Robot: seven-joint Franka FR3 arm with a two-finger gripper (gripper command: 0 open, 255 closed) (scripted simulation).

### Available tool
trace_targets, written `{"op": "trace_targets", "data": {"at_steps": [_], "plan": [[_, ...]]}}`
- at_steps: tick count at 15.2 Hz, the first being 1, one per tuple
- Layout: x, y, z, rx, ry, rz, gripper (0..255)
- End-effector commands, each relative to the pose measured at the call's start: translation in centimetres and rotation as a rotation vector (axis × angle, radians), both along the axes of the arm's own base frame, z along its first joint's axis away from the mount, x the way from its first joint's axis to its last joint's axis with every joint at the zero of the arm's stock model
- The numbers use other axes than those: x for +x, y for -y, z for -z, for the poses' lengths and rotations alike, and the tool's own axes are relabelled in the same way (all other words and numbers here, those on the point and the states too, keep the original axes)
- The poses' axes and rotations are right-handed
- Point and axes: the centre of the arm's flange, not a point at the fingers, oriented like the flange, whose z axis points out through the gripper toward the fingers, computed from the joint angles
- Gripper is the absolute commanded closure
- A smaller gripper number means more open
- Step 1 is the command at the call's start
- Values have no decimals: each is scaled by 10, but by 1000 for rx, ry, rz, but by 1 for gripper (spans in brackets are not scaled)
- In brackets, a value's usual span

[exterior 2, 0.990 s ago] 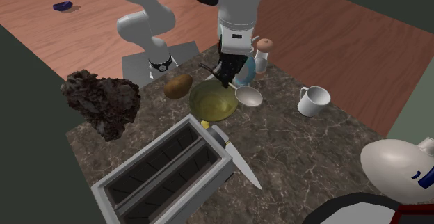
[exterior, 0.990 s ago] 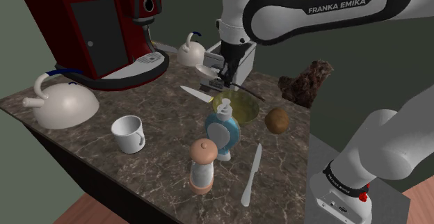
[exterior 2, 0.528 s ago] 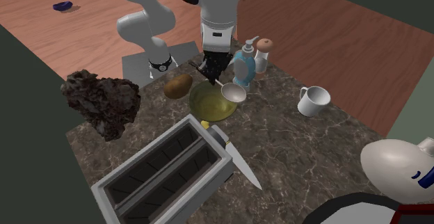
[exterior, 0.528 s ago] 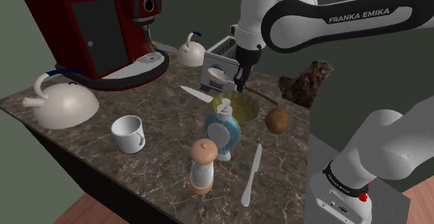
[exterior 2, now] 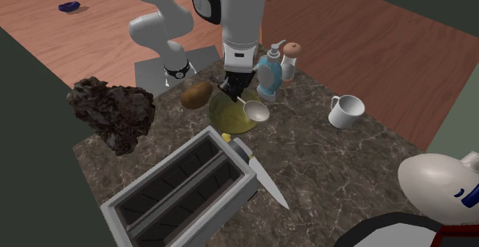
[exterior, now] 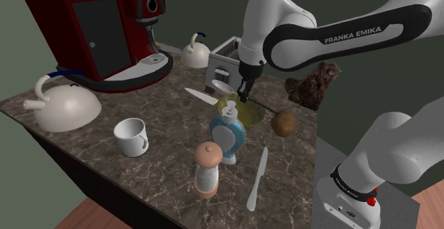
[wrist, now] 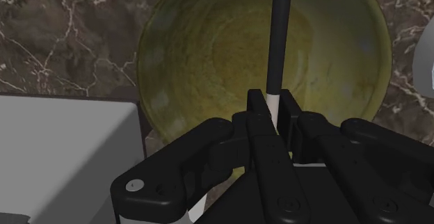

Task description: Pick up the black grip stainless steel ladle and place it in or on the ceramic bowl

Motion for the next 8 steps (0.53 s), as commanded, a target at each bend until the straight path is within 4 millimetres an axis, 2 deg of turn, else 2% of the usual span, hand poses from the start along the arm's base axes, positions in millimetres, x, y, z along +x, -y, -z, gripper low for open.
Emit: {"op": "trace_targets", "data": {"at_steps": [1,3,8], "plan": [[-1,-1,11,0,1,0,255],[-1,-1,26,0,1,0,255],[-1,-1,26,0,1,0,255]]}}
